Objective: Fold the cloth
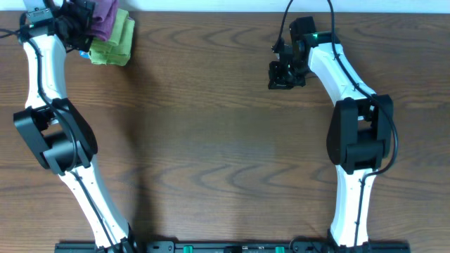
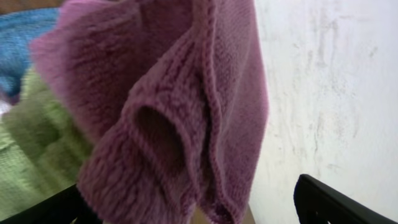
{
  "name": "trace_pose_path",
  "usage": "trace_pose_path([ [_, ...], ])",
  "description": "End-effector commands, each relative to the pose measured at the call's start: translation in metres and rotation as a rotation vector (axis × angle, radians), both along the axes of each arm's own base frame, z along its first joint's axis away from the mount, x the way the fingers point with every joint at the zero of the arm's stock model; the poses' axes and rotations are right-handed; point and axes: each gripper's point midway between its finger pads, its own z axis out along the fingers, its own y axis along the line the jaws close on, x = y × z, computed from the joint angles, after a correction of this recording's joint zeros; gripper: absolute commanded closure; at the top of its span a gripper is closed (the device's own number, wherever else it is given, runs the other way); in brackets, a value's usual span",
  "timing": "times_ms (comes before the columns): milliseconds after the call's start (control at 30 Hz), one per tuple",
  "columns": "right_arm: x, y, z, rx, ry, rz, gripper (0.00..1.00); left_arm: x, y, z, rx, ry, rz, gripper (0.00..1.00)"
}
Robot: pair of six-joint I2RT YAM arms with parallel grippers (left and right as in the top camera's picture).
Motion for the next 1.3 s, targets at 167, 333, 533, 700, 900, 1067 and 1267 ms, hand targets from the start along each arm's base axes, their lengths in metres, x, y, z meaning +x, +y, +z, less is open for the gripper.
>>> trace_pose_path([
  [167, 0.006, 0.001, 0.017, 0.014, -0.035, -0.012, 0.98, -0.011, 0.010, -0.013, -0.050, 0.039, -0.011, 0.05],
  [333, 0.007, 0.001, 0.018, 0.015, -0.039, -0.012, 0.98, -0.024, 0.009, -0.023, -0.062, 0.100, -0.018, 0.05],
  [533, 0.007, 0.001, 0.018, 0.015, -0.043, -0.012, 0.98, -0.030, 0.005, -0.023, -0.063, 0.118, -0.048, 0.05],
  [700, 0.007, 0.001, 0.018, 0.015, -0.042, -0.012, 0.98, -0.036, 0.003, -0.011, -0.038, 0.106, -0.078, 0.05],
  [900, 0.007, 0.001, 0.018, 0.015, -0.042, -0.012, 0.96, -0.059, 0.010, 0.011, 0.015, 0.126, -0.104, 0.05],
  [1067, 0.008, -0.001, 0.018, 0.015, -0.041, -0.015, 0.45, -0.089, 0.023, 0.040, 0.206, 0.176, -0.119, 0.05],
  [1267, -0.002, -0.010, 0.024, 0.008, 0.002, -0.032, 0.01, -0.122, 0.009, 0.084, 0.336, 0.154, -0.241, 0.05],
])
